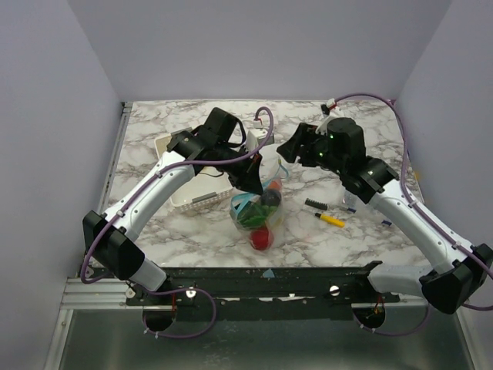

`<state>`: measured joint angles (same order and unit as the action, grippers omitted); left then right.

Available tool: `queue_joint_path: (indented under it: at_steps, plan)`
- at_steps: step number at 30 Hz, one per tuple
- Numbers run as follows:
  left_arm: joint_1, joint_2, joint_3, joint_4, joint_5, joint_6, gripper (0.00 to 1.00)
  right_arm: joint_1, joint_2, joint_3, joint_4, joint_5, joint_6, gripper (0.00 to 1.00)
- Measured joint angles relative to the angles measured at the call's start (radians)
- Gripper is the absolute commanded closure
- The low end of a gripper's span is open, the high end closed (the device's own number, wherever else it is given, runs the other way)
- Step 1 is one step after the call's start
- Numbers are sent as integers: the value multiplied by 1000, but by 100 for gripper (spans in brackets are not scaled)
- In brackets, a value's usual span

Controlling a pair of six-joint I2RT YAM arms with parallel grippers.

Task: Place the food in the zip-top bag and seal the zipper
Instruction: Zip the zipper food storage bag at the center of the board.

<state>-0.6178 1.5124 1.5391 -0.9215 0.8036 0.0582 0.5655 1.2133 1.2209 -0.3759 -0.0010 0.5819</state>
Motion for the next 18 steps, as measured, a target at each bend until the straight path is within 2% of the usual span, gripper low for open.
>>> queue_joint_path:
  at_steps: [2,4,8,12,18]
  plan:
    - [-3,0,8,-1,-6,0,94,42,13,11,-19,38,0,36]
    - [-6,0,11,-1,-8,0,94,80,34,22,-33,75,-3,48]
    - [-13,0,18,-2,-13,0,93,128,86,45,-58,138,-8,56]
    - [-14,0,23,-1,-18,0,93,140,122,59,-98,196,-11,57]
    - [-15,0,23,0,-22,0,93,152,116,60,-142,237,-6,52]
